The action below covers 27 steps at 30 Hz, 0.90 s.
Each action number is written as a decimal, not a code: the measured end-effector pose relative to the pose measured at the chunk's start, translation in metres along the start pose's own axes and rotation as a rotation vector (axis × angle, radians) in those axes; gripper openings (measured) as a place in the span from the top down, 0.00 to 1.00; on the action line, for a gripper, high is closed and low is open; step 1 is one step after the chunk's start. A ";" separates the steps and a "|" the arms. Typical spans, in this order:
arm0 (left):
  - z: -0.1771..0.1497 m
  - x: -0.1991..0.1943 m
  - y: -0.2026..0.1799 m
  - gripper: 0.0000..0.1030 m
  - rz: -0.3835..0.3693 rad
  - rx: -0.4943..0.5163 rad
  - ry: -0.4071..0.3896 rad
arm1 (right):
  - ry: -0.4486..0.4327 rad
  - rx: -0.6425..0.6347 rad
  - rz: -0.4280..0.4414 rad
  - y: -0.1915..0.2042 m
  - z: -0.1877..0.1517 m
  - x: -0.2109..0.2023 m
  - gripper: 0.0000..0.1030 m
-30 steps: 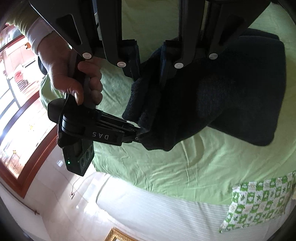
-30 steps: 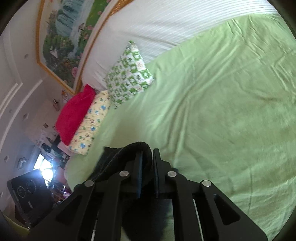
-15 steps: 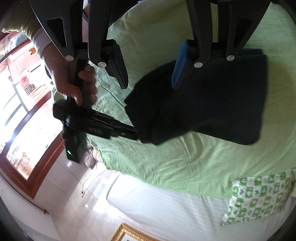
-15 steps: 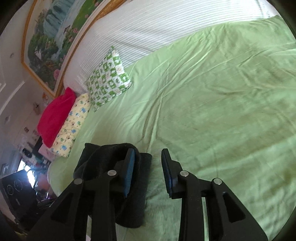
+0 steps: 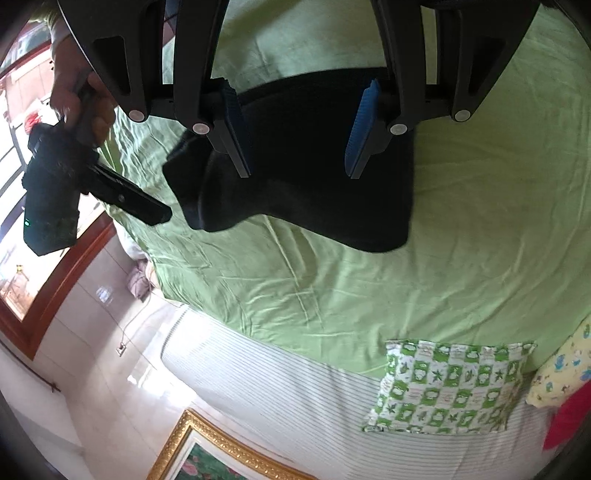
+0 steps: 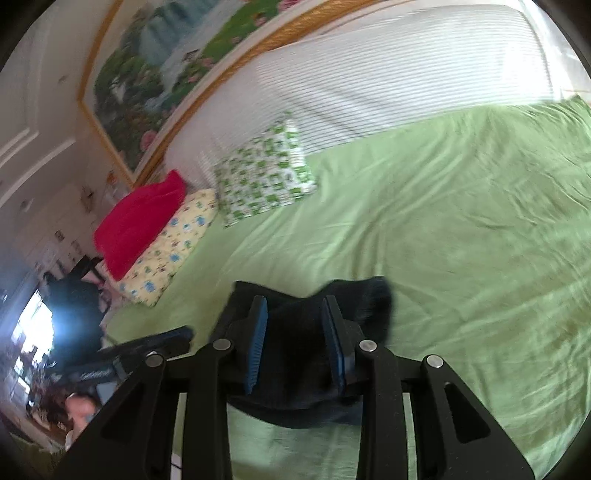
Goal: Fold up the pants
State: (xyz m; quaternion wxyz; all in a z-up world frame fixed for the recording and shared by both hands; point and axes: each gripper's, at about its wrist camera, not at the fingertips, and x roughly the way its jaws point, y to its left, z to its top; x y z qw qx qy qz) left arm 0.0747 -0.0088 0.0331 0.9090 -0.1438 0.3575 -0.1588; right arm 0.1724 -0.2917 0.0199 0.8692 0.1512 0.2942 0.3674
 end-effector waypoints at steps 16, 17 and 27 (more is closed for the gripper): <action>0.023 0.060 -0.017 0.45 -0.057 0.090 0.092 | 0.013 0.017 -0.050 0.005 -0.014 0.020 0.55; 0.023 0.066 -0.013 0.45 -0.048 0.079 0.103 | 0.021 0.016 -0.052 0.004 -0.015 0.023 0.55; 0.023 0.098 0.031 0.61 0.025 0.015 0.138 | 0.086 0.027 -0.236 -0.027 -0.034 0.033 0.50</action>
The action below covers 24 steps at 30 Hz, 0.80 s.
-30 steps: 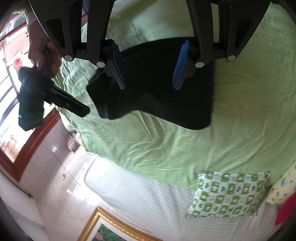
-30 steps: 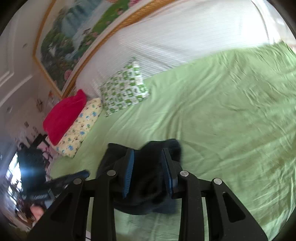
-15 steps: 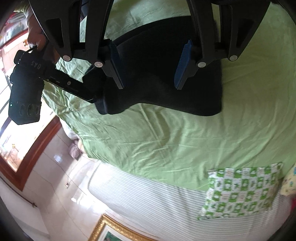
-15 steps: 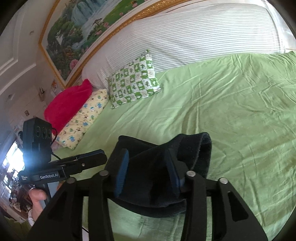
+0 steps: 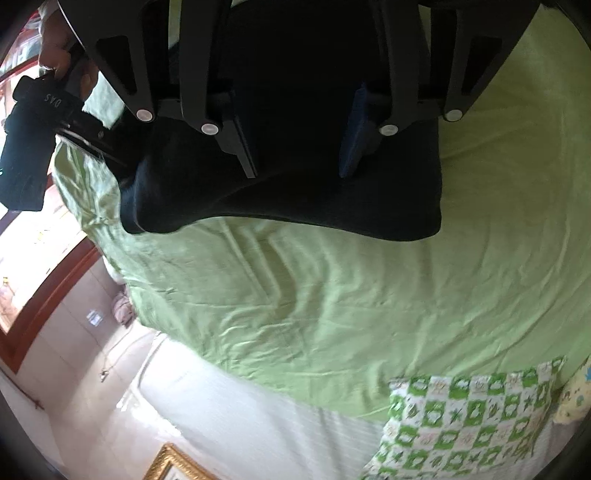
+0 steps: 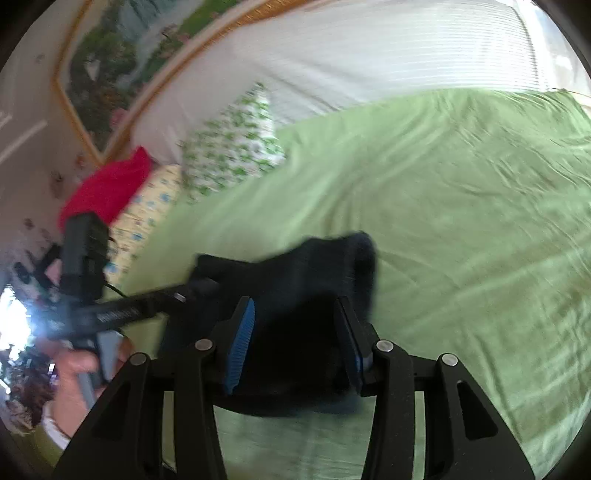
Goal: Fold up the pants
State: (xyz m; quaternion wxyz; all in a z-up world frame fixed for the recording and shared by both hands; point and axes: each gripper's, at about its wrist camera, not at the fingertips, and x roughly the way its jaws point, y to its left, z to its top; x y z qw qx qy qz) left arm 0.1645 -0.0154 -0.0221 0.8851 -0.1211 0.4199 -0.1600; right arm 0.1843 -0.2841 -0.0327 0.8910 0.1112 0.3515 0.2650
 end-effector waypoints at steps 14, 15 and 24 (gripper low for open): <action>-0.021 -0.020 0.008 0.64 -0.004 -0.027 -0.060 | -0.002 0.125 0.107 -0.037 -0.019 0.020 0.33; -0.024 -0.024 0.007 0.64 0.006 -0.029 -0.070 | -0.007 0.127 0.114 -0.038 -0.020 0.020 0.33; -0.044 -0.053 0.003 0.40 0.091 -0.061 -0.140 | -0.043 0.128 0.164 -0.040 -0.025 0.017 0.32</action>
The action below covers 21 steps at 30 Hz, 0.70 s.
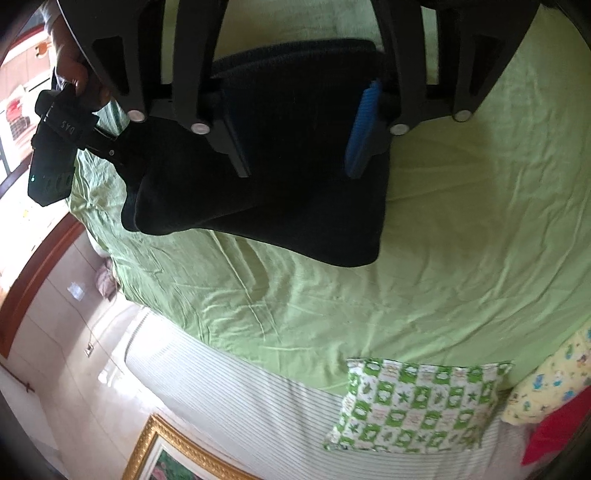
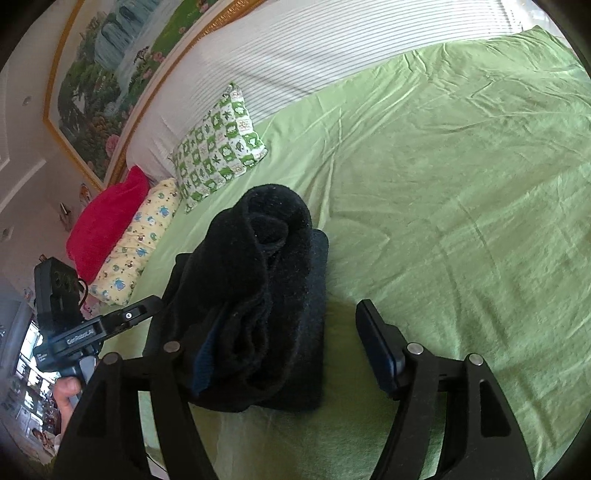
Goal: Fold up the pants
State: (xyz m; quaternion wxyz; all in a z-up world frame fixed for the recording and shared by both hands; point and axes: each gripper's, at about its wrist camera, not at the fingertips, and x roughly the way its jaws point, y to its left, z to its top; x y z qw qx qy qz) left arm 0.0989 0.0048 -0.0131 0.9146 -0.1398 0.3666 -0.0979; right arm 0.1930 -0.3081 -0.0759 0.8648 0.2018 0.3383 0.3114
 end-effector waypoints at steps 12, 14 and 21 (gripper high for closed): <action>-0.007 -0.019 0.029 0.31 0.014 -0.109 -0.023 | -0.021 -0.047 0.024 0.021 -0.011 -0.018 0.24; -0.008 -0.019 0.034 0.31 0.011 -0.125 -0.018 | -0.015 -0.056 0.028 0.027 -0.015 -0.021 0.22; -0.017 -0.014 0.045 0.26 -0.029 -0.183 0.010 | -0.010 0.004 0.031 0.023 -0.016 -0.028 0.19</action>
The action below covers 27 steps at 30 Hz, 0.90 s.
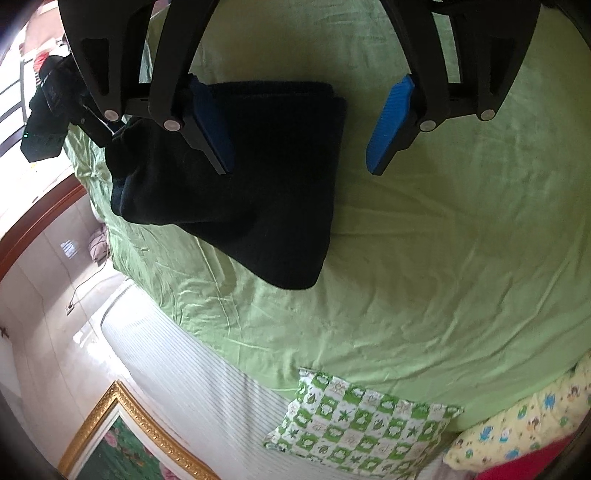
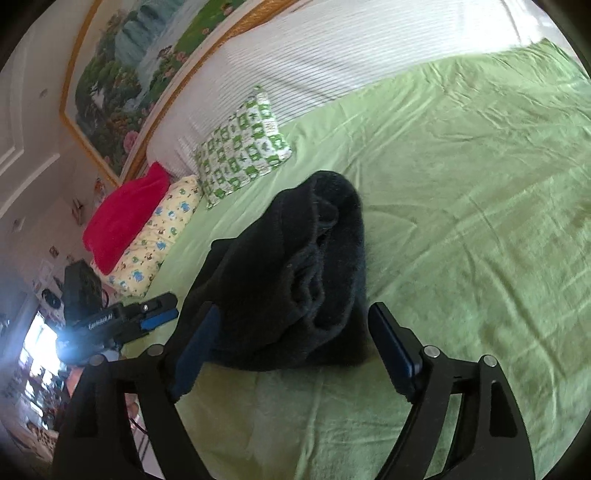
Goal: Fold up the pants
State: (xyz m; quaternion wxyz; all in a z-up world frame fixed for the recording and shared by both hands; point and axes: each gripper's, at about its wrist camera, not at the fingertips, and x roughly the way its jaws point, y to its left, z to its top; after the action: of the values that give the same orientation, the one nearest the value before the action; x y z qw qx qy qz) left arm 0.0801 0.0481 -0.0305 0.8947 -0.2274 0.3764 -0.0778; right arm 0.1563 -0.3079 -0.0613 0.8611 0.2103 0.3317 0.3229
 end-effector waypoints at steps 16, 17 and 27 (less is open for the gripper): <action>0.011 0.021 -0.004 0.22 -0.031 0.024 0.077 | 0.097 0.166 0.016 -0.016 0.017 0.018 0.12; 0.014 0.024 -0.005 0.22 -0.040 0.026 0.086 | 0.114 0.180 0.033 -0.018 0.020 0.021 0.12; 0.024 0.055 0.008 0.19 -0.106 -0.057 0.150 | 0.189 0.235 0.027 -0.025 0.029 0.039 0.09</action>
State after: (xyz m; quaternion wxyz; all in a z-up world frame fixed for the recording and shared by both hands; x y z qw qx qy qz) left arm 0.1356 0.0469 -0.0545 0.8518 -0.2660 0.4318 -0.1310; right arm 0.2091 -0.3027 -0.0728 0.7910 0.2829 0.4440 0.3117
